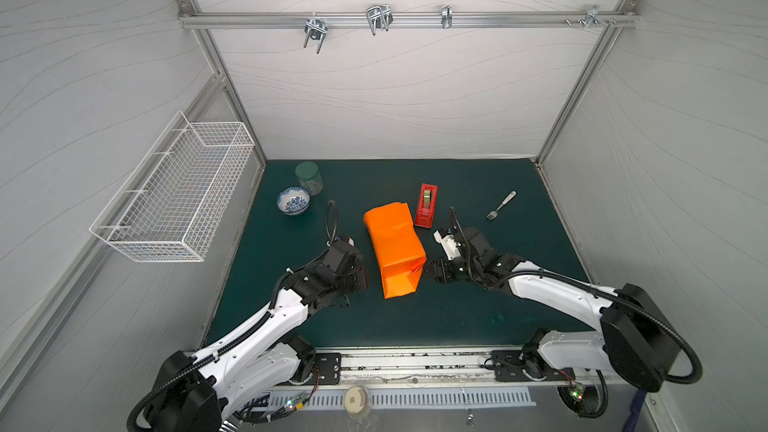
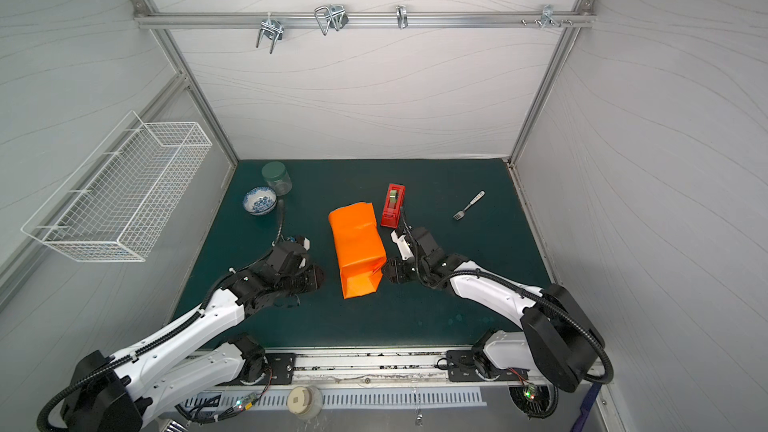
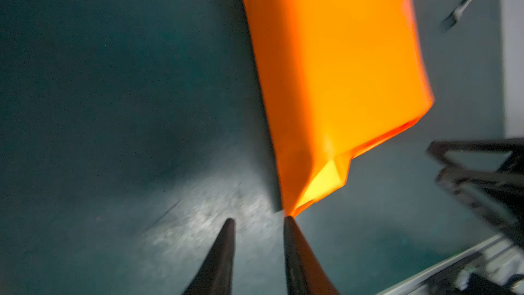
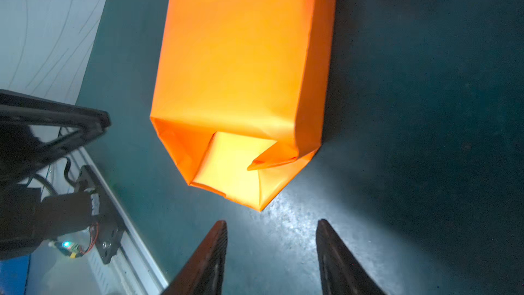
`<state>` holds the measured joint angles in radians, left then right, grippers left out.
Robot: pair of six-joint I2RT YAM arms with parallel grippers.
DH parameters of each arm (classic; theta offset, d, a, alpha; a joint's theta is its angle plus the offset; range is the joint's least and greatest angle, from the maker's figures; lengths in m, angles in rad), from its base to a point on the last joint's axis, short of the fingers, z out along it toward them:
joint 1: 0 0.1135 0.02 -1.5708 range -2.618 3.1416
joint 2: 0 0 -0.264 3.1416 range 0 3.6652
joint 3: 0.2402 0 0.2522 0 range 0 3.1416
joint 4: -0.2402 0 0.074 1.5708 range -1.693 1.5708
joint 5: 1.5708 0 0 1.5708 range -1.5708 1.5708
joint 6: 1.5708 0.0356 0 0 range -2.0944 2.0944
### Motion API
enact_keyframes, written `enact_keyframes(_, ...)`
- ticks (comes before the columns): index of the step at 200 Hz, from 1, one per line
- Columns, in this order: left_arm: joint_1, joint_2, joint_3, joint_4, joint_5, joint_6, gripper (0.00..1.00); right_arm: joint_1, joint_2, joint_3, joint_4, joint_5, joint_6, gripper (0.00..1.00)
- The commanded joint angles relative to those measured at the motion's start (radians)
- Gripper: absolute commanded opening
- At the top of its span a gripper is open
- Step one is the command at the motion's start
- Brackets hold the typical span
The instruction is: Wrap the gift box in paper
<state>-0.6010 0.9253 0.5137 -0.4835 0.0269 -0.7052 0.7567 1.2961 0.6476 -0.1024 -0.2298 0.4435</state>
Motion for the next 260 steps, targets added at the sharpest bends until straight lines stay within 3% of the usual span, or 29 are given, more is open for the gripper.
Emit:
enact_keyframes(1,-0.017,0.002,-0.028,0.059,0.045,-0.051,0.21,0.01,0.016,0.038,-0.04,-0.021,-0.033,0.52)
enact_keyframes(16,-0.028,0.049,-0.048,0.119,0.06,-0.049,0.15,0.007,0.022,0.086,-0.073,0.031,-0.044,0.55)
enact_keyframes(30,-0.036,0.099,-0.066,0.193,0.086,-0.044,0.11,-0.013,0.034,0.124,-0.103,0.072,-0.046,0.65)
enact_keyframes(55,-0.055,0.165,-0.078,0.265,0.083,-0.041,0.08,-0.092,0.068,0.143,-0.055,0.01,-0.002,0.74)
enact_keyframes(84,-0.056,0.23,-0.073,0.303,0.082,-0.03,0.07,-0.124,0.206,0.242,-0.065,-0.079,0.009,0.83)
enact_keyframes(140,-0.057,0.255,-0.107,0.364,0.077,-0.029,0.03,-0.117,0.326,0.251,0.057,-0.263,0.092,0.75)
enact_keyframes(192,-0.057,0.173,-0.164,0.422,0.075,-0.055,0.01,-0.081,0.299,0.189,0.113,-0.265,0.149,0.69)
enact_keyframes(260,-0.059,0.133,-0.153,0.462,0.09,-0.067,0.0,-0.111,0.324,0.222,0.059,-0.212,0.084,0.65)
